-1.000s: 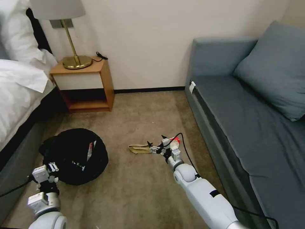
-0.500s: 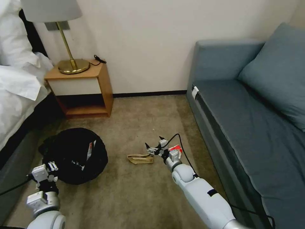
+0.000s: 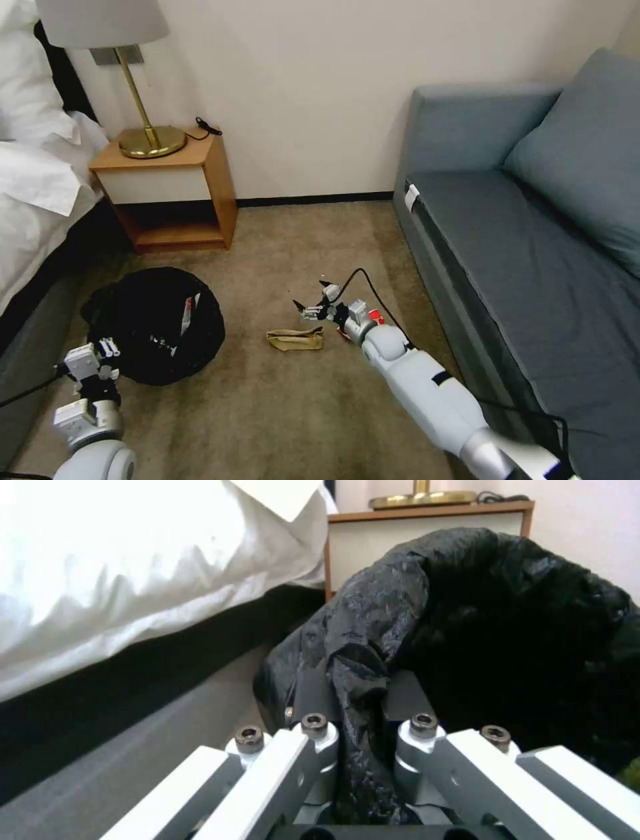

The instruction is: Pick up the trash bin, then pick up the garbage on the floor and place it into the trash bin.

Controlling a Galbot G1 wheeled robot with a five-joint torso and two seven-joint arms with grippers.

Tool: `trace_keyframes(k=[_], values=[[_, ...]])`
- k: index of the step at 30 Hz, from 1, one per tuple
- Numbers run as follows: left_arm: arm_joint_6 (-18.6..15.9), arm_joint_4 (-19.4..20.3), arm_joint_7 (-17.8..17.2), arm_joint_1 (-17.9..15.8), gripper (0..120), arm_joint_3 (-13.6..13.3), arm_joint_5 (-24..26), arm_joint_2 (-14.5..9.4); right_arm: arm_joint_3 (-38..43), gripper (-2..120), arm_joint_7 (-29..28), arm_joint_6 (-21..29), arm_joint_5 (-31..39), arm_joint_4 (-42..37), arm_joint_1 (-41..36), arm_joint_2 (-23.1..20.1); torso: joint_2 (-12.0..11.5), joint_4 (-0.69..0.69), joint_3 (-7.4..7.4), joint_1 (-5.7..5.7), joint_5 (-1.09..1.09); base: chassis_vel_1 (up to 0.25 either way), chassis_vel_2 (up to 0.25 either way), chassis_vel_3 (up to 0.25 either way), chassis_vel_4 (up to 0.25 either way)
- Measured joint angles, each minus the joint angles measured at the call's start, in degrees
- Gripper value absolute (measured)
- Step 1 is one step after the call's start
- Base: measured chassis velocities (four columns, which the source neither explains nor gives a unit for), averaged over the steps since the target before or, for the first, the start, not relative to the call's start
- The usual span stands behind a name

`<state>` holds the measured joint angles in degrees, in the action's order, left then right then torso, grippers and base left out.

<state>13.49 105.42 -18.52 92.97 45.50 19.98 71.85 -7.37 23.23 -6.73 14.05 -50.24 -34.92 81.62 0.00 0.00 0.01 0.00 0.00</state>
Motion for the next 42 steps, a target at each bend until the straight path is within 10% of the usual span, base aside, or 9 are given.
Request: trace_keyframes(k=[15, 36, 42], values=[[-1.4, 0.8, 0.0, 0.1, 7, 0.8, -0.1, 0.0, 4.4, 100, 16.0, 0.5, -16.5, 18.8, 5.8, 6.0, 0.0, 0.00, 0.00, 0.00, 0.00, 0.000, 0.000, 0.000, 0.000], [-0.9, 1.0, 0.0, 1.4, 7, 1.4, -0.3, 0.7, 7.2, 98, 10.1, -3.7, -27.9, 25.8, 4.7, 9.5, 0.0, 0.00, -0.01, 0.00, 0.00, 0.000, 0.000, 0.000, 0.000], [-0.6, 1.0, 0.0, 1.5, 7, 1.3, -0.3, 0.9, 8.3, 81, 10.0, -4.0, -28.9, 26.0, 4.2, 9.5, 0.0, 0.00, -0.01, 0.00, 0.01, 0.000, 0.000, 0.000, 0.000]])
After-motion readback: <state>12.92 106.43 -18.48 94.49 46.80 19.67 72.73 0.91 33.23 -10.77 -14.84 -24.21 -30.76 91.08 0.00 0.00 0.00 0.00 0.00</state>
